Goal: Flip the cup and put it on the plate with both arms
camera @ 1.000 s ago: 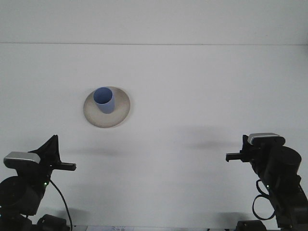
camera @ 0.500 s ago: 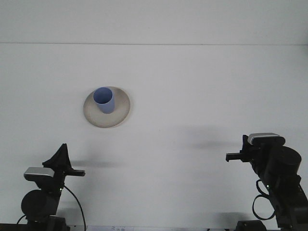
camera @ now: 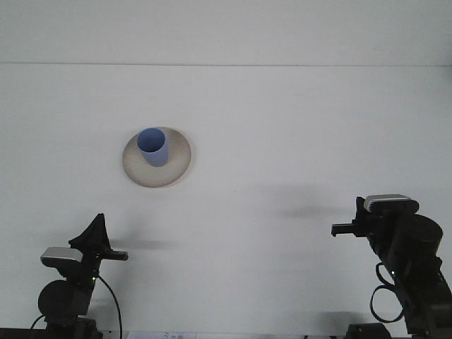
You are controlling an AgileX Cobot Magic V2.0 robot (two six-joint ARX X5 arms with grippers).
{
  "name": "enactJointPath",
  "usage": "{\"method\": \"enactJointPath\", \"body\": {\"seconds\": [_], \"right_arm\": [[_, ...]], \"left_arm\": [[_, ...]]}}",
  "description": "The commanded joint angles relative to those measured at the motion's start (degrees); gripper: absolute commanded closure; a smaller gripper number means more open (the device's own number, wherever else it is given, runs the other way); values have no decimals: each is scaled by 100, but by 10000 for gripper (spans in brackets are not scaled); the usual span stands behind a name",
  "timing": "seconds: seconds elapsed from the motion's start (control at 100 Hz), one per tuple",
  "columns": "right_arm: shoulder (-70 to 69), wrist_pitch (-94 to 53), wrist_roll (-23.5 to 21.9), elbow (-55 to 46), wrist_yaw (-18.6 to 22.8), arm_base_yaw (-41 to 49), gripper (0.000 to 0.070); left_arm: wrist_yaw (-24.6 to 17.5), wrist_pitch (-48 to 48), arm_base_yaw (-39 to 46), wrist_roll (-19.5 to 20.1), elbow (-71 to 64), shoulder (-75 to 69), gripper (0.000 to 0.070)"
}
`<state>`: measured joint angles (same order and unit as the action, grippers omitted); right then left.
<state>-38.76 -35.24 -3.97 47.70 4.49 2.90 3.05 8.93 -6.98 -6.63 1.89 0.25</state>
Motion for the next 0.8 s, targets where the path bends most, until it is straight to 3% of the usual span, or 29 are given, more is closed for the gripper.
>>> {"method": "enactJointPath", "body": {"seconds": [0.0,0.61,0.79], "right_arm": [[-28,120,-55,50,-2,4,700],[133,1421,-55,-83,-46,24,700],[798,3335,-50,-1014,-42,24,700]], "left_arm": [[-13,39,0,-52,-109,-7,688],[-13,17,0,-52,-109,-7,688],[-13,17,0,-52,-109,-7,688]]}}
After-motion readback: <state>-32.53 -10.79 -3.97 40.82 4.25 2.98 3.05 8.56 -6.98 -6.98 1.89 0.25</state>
